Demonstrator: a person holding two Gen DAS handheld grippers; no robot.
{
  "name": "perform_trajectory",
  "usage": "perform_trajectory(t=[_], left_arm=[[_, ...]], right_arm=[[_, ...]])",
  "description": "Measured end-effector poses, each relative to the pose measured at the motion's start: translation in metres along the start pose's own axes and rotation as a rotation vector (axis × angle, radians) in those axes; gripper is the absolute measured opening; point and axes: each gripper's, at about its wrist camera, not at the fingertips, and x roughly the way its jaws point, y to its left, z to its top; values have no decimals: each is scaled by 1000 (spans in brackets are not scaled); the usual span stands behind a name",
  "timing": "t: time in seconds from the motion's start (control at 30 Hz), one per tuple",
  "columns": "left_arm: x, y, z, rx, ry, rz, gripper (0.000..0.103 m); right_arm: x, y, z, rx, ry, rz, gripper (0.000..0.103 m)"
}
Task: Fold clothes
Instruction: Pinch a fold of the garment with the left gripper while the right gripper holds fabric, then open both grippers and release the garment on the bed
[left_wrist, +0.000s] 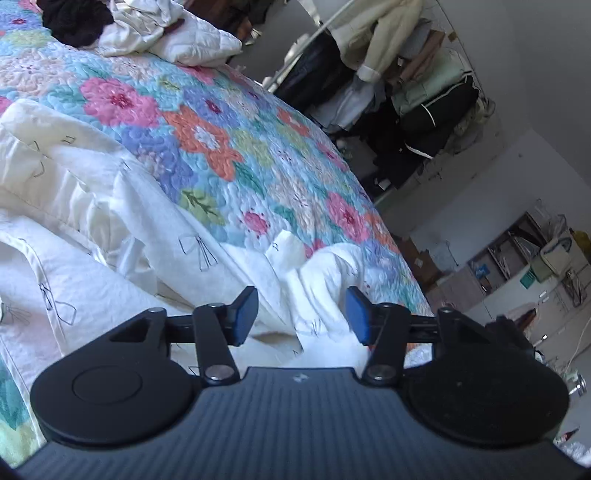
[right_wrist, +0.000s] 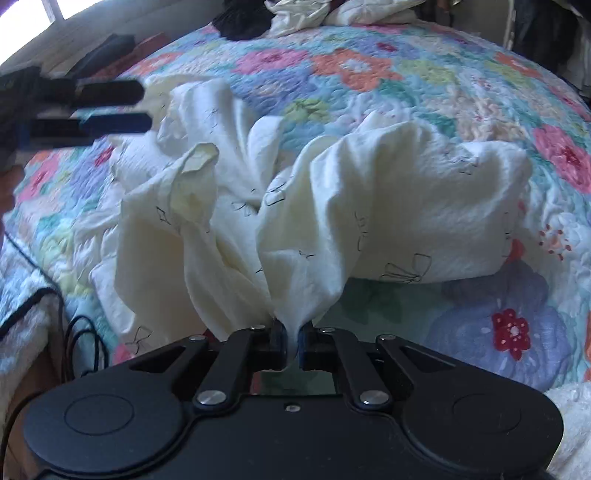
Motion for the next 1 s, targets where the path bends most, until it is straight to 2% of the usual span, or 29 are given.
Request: perform_trajectory(t=[0.07,0.13,0.17,0.23,0.3,0.37,0.4,0.47,0.53,0.57,0.63,0.73,0.8,0.83,0.87,0.9,0.93,1.0], left_arm=[[16,8,4,-44,36,31,55],[34,14,8,-72,86,69,55],[41,15,10,-64,94,111,55],[52,17,14,-42,103,200,55],[57,17,16,18,81,307,55],[63,18,17,62,80,394,55],[63,23,19,46,85,397,55],[63,34,23,-25,84,351,55],[63,40,27,-80,68,320,55],[64,43,28,-118,59,310,55],[66,45,31,-166,51,278,55],[84,42,32,-153,73,306,63],[98,44,32,-155,126,313,65],[104,45,32,-149,148,305,63],[110,47,31,-141,169,296,50],[114,44,31,-111,175,310,35],[118,42,32,-77,178,328,4],[118,34,37,-4,143,362,2]], right_arm=[[9,5,-2,-16,51,24,6],[9,6,0,-14,64,-3,10],[6,6,2,-11,59,-21,13],[-7,5,8,-15,30,-37,32],[-24,3,14,-19,-18,-28,43],[-38,-2,22,-24,-61,0,43],[-45,-4,26,-26,-84,8,43],[-52,-6,37,-36,-147,5,47],[-48,-9,48,-38,-183,-1,56],[-42,-10,55,-36,-189,7,57],[-23,-11,65,-30,-160,5,58],[9,-8,73,-62,-98,-44,62],[28,-10,74,-89,-67,-44,60],[33,-14,74,-93,-63,-31,49],[34,-18,73,-83,-72,-21,40],[36,-22,73,-71,-84,-12,21],[35,-27,73,-60,-97,-10,10],[28,-33,73,-49,-141,6,6]])
